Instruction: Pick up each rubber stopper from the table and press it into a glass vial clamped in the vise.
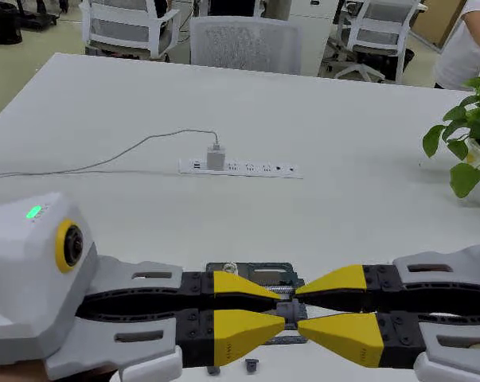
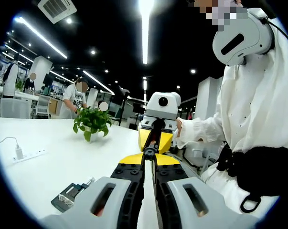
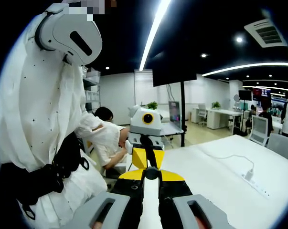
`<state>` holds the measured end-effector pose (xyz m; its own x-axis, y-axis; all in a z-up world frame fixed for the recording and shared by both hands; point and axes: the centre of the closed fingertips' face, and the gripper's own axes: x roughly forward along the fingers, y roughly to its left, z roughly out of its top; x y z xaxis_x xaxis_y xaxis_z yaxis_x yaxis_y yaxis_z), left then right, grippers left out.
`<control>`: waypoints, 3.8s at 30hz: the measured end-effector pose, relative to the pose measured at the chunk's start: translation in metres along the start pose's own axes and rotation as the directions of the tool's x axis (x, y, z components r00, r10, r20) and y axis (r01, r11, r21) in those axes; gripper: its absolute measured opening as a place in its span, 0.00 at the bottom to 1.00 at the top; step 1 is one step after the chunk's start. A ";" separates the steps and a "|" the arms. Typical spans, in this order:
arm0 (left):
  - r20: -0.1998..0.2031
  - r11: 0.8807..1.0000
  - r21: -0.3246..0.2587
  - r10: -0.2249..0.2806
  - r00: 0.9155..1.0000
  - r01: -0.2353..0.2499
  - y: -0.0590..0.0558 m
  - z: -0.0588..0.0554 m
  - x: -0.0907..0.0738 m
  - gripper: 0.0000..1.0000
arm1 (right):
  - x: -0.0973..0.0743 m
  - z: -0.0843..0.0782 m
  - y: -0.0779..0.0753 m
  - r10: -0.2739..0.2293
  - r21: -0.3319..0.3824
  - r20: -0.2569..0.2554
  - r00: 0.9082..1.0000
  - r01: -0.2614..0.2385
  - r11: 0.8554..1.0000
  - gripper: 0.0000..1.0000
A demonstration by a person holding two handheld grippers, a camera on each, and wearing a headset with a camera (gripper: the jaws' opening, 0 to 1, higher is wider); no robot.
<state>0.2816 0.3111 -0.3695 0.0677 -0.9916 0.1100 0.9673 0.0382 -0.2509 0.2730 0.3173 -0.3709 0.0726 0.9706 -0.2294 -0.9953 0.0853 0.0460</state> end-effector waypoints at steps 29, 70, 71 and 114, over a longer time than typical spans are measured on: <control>-0.023 0.997 0.062 0.047 0.999 -0.045 0.005 -0.006 -0.001 0.07 | 0.002 -0.006 -0.007 -0.020 -0.004 -0.035 0.999 0.020 1.000 0.05; -0.286 0.918 0.283 0.356 0.890 -0.277 0.055 -0.091 -0.045 0.72 | 0.027 -0.061 -0.100 -0.096 -0.186 -0.470 0.877 0.008 0.983 0.05; -0.284 0.916 0.283 0.363 0.888 -0.284 0.057 -0.092 -0.047 0.73 | 0.027 -0.065 -0.104 -0.098 -0.187 -0.489 0.867 0.005 0.982 0.05; -0.212 0.894 0.188 0.441 0.872 -0.407 0.091 -0.122 -0.067 0.93 | 0.077 -0.189 -0.190 -0.010 -0.123 -0.842 0.540 -0.173 0.977 0.05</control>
<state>0.3355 0.3663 -0.5169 0.4342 -0.8740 -0.2183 0.8832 0.4607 -0.0878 0.4553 0.3337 -0.5808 -0.0045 0.3340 -0.9426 -0.9931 -0.1123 -0.0350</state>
